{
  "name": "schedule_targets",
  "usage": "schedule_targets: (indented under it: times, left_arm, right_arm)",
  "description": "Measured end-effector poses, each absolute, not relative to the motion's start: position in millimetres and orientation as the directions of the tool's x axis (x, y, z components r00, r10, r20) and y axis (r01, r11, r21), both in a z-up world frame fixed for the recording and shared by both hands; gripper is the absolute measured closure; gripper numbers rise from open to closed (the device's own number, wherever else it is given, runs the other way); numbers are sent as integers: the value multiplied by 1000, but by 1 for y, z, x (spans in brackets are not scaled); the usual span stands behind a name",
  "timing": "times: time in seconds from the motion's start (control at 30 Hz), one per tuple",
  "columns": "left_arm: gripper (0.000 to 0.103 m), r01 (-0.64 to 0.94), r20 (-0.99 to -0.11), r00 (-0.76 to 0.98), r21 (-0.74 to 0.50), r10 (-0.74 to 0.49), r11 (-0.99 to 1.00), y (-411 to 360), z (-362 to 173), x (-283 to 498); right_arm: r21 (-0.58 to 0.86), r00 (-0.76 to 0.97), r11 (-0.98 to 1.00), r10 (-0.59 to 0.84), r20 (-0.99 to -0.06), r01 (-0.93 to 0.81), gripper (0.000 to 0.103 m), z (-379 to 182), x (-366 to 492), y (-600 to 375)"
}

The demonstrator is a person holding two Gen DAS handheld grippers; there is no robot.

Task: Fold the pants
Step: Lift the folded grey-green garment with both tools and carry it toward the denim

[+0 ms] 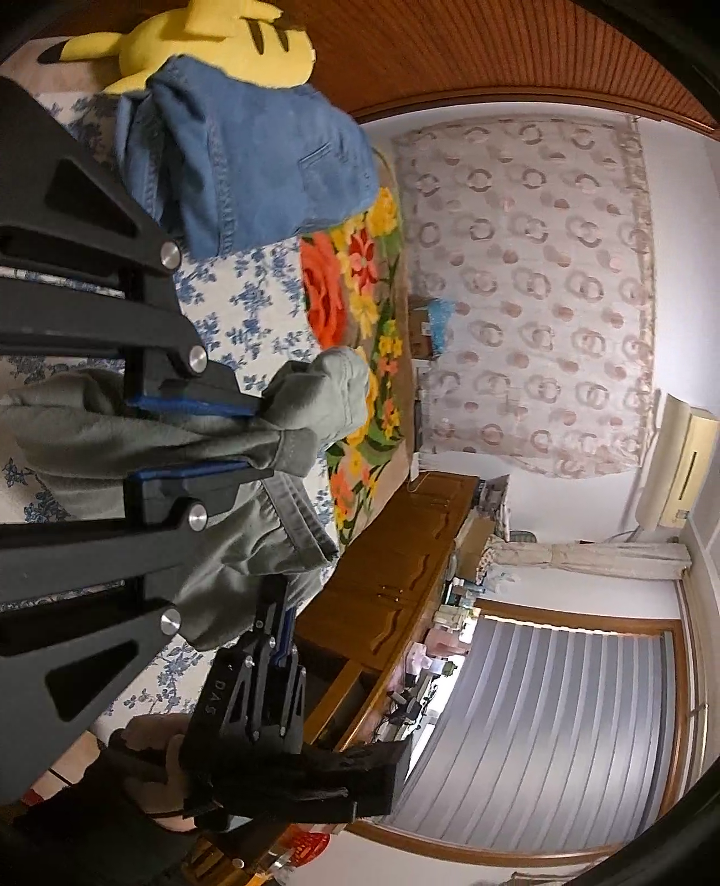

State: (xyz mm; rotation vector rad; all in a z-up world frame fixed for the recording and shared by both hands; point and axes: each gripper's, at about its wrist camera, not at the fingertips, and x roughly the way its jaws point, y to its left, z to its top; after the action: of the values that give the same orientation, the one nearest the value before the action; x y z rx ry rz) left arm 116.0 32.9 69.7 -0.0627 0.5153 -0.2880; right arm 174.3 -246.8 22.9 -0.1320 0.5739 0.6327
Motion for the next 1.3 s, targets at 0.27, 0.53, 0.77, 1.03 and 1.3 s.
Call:
schedule_targets:
  times: [0.27, 0.53, 0.77, 1.03, 1.3]
  left_arm:
    - [91, 230, -453, 854, -112, -256, 967, 46, 85, 107]
    - [91, 207, -452, 862, -105, -232, 973, 67, 88, 113]
    - [91, 173, -449, 870, -104, -201, 979, 86, 82, 128]
    - [91, 135, -451, 875, -116, -174, 984, 107, 74, 143]
    - [91, 72, -440, 890, -120, -119, 990, 127, 75, 165]
  right_arm:
    - [14, 675, 788, 537, -505, -616, 94, 52, 171, -236]
    - [11, 670, 770, 561, -487, -637, 94, 60, 181, -218]
    - [3, 653, 745, 586, -479, -667, 94, 60, 203, -193]
    - [-8, 628, 706, 624, -464, -708, 94, 56, 228, -161]
    - [-45, 610, 666, 651, -451, -744, 94, 66, 261, -124]
